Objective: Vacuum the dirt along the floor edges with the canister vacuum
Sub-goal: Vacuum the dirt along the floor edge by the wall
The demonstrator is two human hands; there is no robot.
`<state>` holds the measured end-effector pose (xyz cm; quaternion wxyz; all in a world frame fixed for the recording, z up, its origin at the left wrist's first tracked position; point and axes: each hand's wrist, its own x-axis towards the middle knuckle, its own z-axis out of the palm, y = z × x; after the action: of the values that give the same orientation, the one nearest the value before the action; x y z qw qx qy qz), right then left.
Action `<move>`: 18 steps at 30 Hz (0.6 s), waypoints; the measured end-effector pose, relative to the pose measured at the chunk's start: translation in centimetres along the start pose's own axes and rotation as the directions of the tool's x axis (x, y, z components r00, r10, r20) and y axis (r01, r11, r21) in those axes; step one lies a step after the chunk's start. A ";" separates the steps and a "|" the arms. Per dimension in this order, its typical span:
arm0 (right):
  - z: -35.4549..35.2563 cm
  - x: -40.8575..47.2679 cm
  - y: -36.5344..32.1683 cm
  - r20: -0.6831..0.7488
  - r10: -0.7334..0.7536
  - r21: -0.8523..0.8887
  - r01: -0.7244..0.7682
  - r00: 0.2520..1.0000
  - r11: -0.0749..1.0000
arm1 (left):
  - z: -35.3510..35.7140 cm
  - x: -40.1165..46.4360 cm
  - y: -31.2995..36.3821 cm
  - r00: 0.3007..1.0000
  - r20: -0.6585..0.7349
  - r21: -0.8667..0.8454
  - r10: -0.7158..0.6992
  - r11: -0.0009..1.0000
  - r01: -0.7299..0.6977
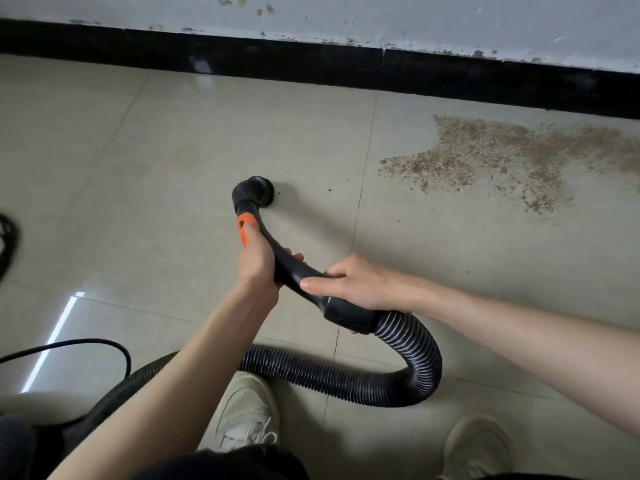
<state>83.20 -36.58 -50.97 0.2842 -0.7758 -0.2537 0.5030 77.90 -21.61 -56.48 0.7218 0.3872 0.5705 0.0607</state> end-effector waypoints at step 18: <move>1.4 -5.0 4.6 0.044 0.057 0.084 -0.061 0.997 0.995 | 2.0 -2.6 -3.4 0.991 0.130 0.200 -0.040 0.980 0.014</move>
<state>80.56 -42.97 -51.48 0.2969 -0.7594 -0.2148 0.5376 77.58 -26.31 -56.49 0.7167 0.4527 0.5295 -0.0322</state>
